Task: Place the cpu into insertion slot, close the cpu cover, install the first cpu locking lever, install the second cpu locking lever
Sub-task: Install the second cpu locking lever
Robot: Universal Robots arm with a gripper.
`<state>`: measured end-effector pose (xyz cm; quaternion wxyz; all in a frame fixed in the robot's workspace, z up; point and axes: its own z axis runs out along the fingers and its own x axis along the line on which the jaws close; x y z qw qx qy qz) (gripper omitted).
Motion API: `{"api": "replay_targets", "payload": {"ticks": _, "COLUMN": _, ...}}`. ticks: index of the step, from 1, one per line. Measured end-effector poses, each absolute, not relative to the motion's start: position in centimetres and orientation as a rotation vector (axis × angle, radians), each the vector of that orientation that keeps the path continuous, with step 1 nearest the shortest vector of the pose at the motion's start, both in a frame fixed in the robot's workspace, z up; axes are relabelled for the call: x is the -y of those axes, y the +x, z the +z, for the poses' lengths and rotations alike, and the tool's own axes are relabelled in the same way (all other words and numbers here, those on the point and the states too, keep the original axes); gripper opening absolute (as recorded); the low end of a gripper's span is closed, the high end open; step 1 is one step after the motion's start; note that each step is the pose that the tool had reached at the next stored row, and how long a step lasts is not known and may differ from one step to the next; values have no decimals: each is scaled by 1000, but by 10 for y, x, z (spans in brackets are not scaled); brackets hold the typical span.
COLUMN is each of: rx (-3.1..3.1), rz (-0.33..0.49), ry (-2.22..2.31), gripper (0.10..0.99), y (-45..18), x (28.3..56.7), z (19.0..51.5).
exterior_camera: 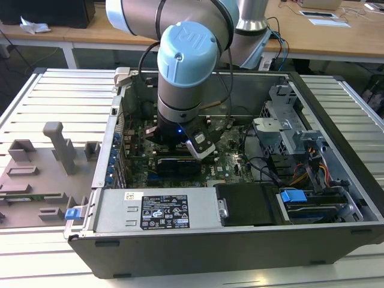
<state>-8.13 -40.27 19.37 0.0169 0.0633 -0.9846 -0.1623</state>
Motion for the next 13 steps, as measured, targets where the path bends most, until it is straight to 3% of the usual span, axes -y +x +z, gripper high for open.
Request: {"api": "replay_targets", "payload": {"ticks": 13, "rx": 3035, "rz": -502, "ry": 198, "gripper": 106, "y": -59, "x": 399, "z": 208}}
